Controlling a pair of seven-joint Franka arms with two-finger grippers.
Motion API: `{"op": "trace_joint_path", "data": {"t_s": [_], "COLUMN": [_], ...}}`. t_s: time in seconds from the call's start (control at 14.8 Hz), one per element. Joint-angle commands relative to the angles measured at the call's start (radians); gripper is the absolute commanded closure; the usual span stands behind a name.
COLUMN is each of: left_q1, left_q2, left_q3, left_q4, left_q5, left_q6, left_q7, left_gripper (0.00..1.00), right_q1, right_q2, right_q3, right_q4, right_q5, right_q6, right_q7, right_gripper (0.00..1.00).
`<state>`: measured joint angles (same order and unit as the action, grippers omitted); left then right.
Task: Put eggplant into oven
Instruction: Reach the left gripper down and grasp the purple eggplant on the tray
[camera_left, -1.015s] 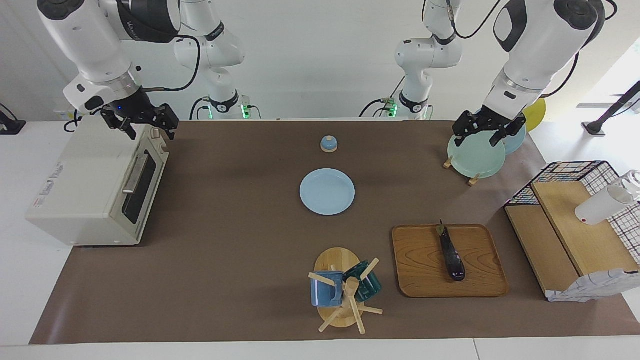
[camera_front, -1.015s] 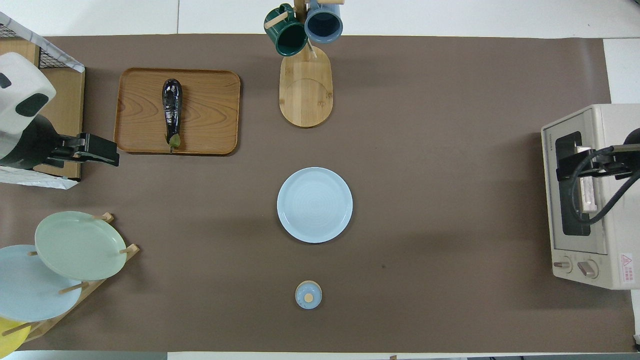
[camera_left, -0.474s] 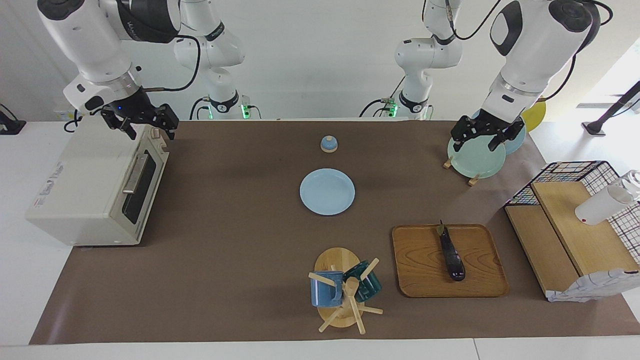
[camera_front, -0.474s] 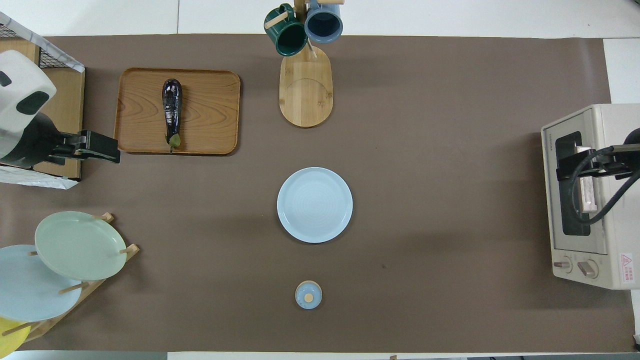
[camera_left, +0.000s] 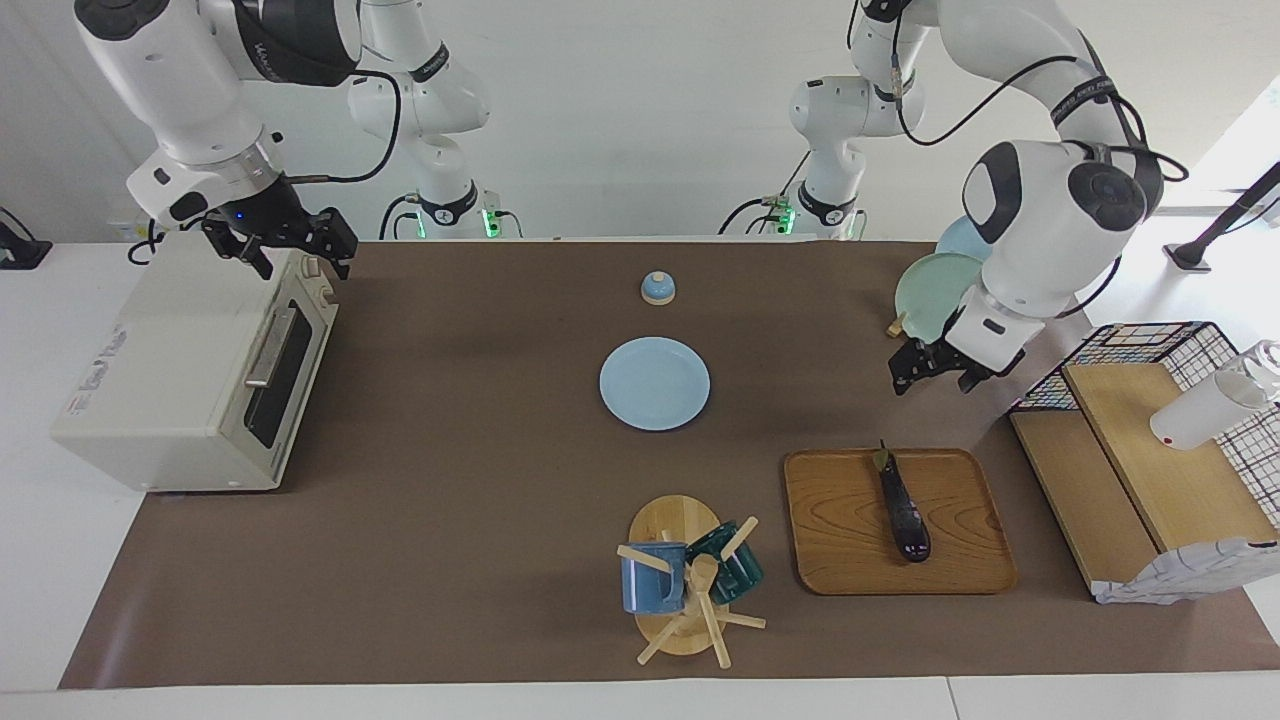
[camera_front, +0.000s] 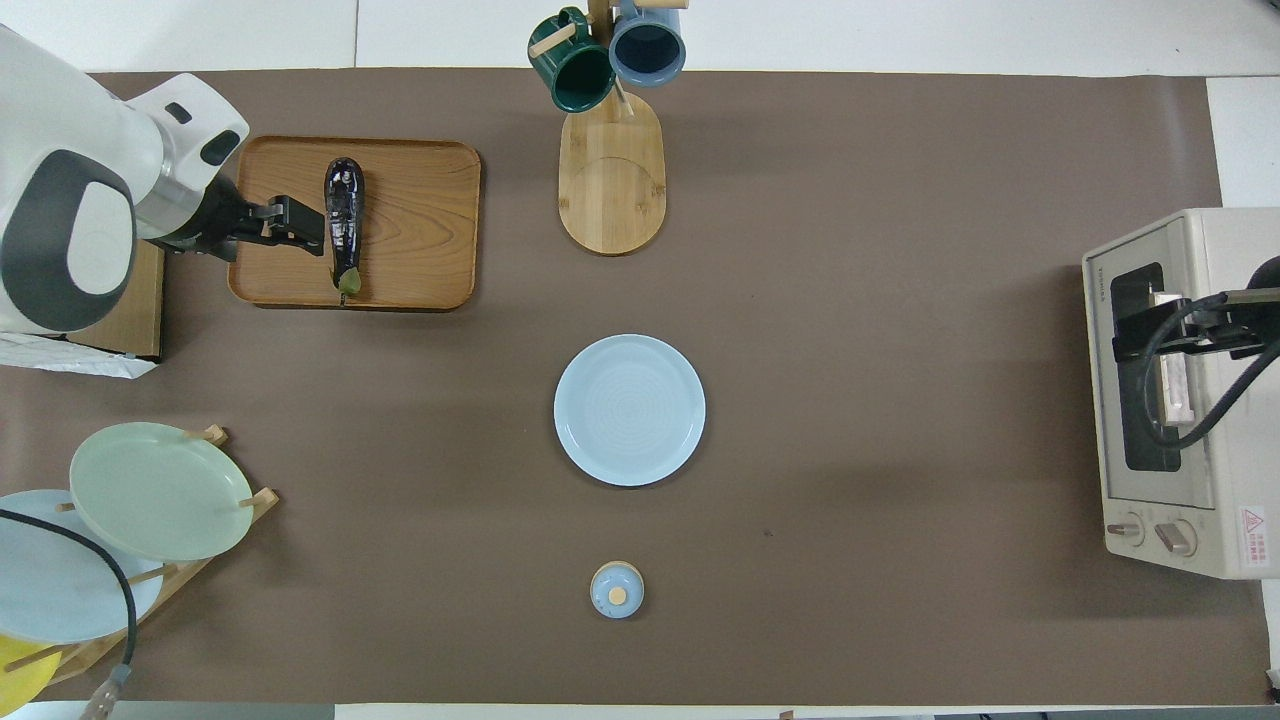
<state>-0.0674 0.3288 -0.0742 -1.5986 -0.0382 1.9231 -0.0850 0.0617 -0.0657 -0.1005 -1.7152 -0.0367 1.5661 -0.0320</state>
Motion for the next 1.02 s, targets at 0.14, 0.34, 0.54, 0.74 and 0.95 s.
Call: {"op": "trace_joint_path", "data": {"t_s": [0.14,0.34,0.54,0.74,0.95], "left_q1": [-0.006,0.001,-0.002,-0.006,-0.009], "left_q2": [0.224,0.279,0.286,0.286,0.282], "left_q3": [0.002,-0.001,0.001,0.001,0.001], "left_q4": [0.124,0.141,0.129,0.115,0.077], "left_q5": [0.041,0.100,0.103,0.100,0.098], "left_q6": [0.126,0.218,0.252,0.273,0.315], "left_q7": [0.041,0.073,0.125,0.126,0.126], "left_gripper": [0.00,0.00,0.00,0.00,0.02], "right_q1": [-0.005,-0.005,-0.005,-0.005,-0.005], "right_q2": [-0.013,-0.013,-0.013,-0.013,-0.013], "right_q3": [-0.002,-0.002,-0.002,-0.002,-0.002], "right_q4": [-0.014,-0.014,-0.014,-0.014,-0.014], "right_q5": [0.027,0.027,0.027,0.027,0.027], "right_q6": [-0.001,-0.001,-0.001,-0.001,-0.001], "right_q7": [0.001,0.001,0.003,0.001,0.001], "right_gripper": [0.00,0.00,0.00,0.00,0.00]}}
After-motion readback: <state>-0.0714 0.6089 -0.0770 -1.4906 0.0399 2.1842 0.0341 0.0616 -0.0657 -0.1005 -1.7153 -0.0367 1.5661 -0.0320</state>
